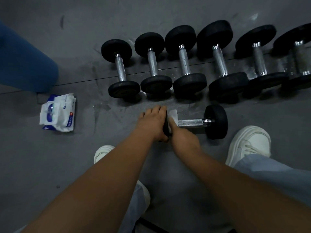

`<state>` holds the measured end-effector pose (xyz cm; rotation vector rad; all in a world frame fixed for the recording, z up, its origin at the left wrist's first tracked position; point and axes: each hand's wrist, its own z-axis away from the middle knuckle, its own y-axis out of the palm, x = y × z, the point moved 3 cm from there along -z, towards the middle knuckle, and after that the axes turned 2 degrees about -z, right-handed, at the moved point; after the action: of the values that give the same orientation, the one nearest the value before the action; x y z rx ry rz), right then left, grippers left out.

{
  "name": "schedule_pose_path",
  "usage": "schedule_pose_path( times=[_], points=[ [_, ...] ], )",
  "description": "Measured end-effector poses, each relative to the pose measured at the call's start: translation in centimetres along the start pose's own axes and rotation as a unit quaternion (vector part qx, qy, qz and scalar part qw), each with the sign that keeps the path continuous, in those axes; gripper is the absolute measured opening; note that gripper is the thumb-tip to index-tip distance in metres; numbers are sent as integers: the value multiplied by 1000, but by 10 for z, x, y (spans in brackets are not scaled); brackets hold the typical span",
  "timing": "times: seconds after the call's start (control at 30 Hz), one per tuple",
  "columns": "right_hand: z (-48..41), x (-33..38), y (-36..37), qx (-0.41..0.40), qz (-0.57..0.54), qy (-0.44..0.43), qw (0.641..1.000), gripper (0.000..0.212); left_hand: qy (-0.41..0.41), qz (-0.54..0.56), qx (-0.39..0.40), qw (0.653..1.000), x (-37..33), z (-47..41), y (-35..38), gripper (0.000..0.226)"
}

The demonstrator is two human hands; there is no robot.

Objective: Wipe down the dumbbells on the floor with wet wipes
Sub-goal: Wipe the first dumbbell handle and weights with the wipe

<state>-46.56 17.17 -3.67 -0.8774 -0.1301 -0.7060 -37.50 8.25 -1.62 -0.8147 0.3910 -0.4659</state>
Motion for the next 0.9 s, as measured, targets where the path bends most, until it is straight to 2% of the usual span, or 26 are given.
schedule_pose_path(
  times=[0.03, 0.07, 0.1, 0.13, 0.17, 0.2, 0.23, 0.27, 0.37, 0.4, 0.47, 0.57, 0.63, 0.7, 0.73, 0.77, 0.8, 0.83, 0.87, 0.9],
  points=[
    [10, -4, 8, -12, -15, -10, 1000, 65, 2, 2, 0, 1000, 0, 0, -1, 123],
    [22, -7, 18, -39, -61, -18, 997, 52, 3, 1, 2, 1000, 0, -1, -3, 124],
    [35, -12, 31, -62, -148, -13, 987, 33, 3, 0, 5, 1000, -1, -2, -5, 126],
    [44, -16, 42, -65, -269, 16, 961, 23, 3, -2, 9, 1000, 0, -4, -6, 127],
    [46, -19, 50, -68, -411, 65, 907, 26, 3, -3, 8, 1000, 0, -5, -7, 127],
    [38, -18, 54, -69, -537, 124, 831, 28, 3, -3, 3, 1000, 1, -4, -5, 126],
    [27, -14, 54, -57, -626, 179, 757, 25, 3, -2, -5, 1000, 1, -3, -3, 126],
    [14, -6, 50, -35, -677, 214, 703, 21, 4, 0, -14, 1000, 0, 0, 0, 125],
    [-1, 16, 31, 5, -762, 244, 600, 29, 4, 5, -41, 999, -1, 4, 6, 121],
    [3, 19, 30, 13, -769, 246, 590, 30, 3, 4, -44, 999, -1, 4, 7, 121],
    [14, 20, 31, 25, -767, 239, 595, 31, 1, 2, -44, 999, 0, 1, 6, 122],
    [7, 18, 31, 28, -784, 262, 562, 32, -2, -3, -41, 999, 0, 0, 8, 121],
    [7, 17, 26, 31, -771, 275, 573, 32, -3, -1, -44, 999, -1, 2, 9, 121],
    [15, 20, 21, 32, -750, 232, 619, 30, -3, 2, -49, 999, -1, 1, 8, 120],
    [20, 22, 15, 15, -726, 199, 658, 30, -1, 4, -48, 999, 0, 1, 8, 120],
    [22, 21, 10, -28, -680, 159, 715, 30, 0, 7, -48, 999, 0, 1, 8, 120],
    [20, 18, 3, -92, -590, 110, 795, 32, 2, 11, -49, 999, 1, 0, 8, 119],
    [13, 17, -5, -158, -433, 44, 887, 37, 3, 15, -50, 999, 1, 1, 8, 118],
    [7, 16, -10, -194, -237, -21, 952, 44, 3, 18, -51, 999, 1, 2, 9, 118],
    [4, 15, -10, -199, -72, -60, 976, 54, 2, 19, -51, 999, 1, 3, 10, 118]
  ],
)
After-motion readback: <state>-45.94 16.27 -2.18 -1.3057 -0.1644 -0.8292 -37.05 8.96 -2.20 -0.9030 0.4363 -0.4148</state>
